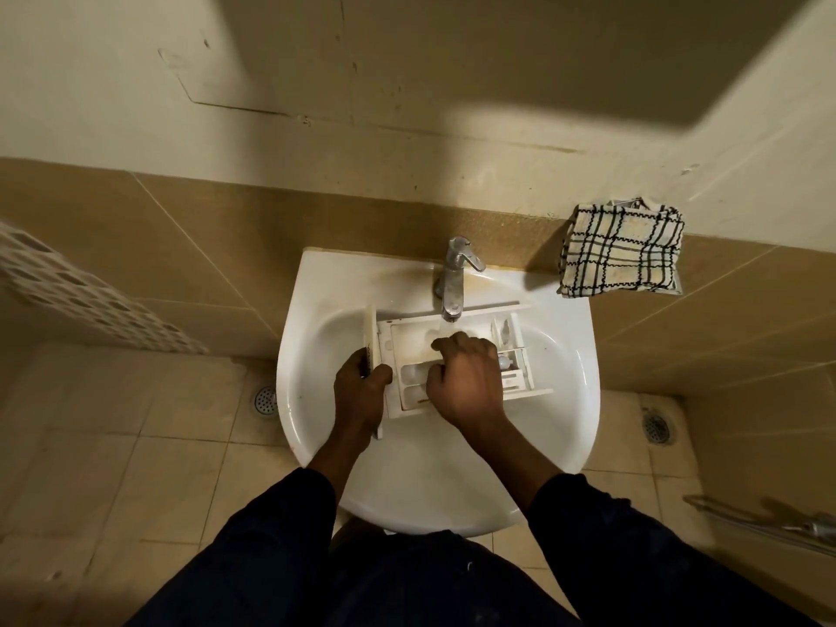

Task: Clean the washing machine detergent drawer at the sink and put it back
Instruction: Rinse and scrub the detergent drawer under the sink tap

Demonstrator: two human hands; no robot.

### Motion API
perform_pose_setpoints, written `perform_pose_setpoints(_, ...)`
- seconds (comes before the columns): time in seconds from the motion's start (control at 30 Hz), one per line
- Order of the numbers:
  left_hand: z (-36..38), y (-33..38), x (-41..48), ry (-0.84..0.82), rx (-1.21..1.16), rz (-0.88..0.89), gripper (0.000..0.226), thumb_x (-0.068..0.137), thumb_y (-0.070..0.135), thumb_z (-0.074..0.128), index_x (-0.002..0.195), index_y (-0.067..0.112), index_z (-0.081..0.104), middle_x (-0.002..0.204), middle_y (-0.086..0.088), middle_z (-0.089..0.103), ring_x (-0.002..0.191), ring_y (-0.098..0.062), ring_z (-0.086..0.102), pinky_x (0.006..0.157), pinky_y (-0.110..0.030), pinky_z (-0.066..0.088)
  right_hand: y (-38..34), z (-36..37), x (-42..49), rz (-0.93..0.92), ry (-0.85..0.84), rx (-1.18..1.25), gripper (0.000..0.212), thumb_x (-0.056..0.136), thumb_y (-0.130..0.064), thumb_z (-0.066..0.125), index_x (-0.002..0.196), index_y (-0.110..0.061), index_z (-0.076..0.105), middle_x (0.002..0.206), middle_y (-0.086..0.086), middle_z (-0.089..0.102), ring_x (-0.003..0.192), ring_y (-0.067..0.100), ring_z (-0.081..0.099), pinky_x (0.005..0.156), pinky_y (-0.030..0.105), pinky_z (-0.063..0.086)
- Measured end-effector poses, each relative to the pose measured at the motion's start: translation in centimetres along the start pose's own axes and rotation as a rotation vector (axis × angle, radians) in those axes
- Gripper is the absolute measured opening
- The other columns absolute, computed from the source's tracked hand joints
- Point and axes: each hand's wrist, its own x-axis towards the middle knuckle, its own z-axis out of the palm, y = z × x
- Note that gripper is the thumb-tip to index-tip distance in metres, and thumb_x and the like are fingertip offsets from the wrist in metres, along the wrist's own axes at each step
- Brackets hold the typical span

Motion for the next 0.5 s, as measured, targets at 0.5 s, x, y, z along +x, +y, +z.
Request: perform_pose_setpoints(0.5, 0.2, -0.6, 0.0, -0.020, -0.033, -0.011, 0.029, 0.069, 0.020, 0.054, 0.093, 0.026, 0.067, 0.093, -0.002, 0.071, 0.087, -0.021, 0.065, 0.074, -0.036, 0.056, 3.5, -0.5, 1.4, 0.003, -0.287, -0.231, 0.052, 0.086, -0.039, 0.025, 0.082, -0.012, 0.070, 0.085, 0.008, 0.072, 0.089, 0.023, 0.065, 0.117, 0.041, 0.009)
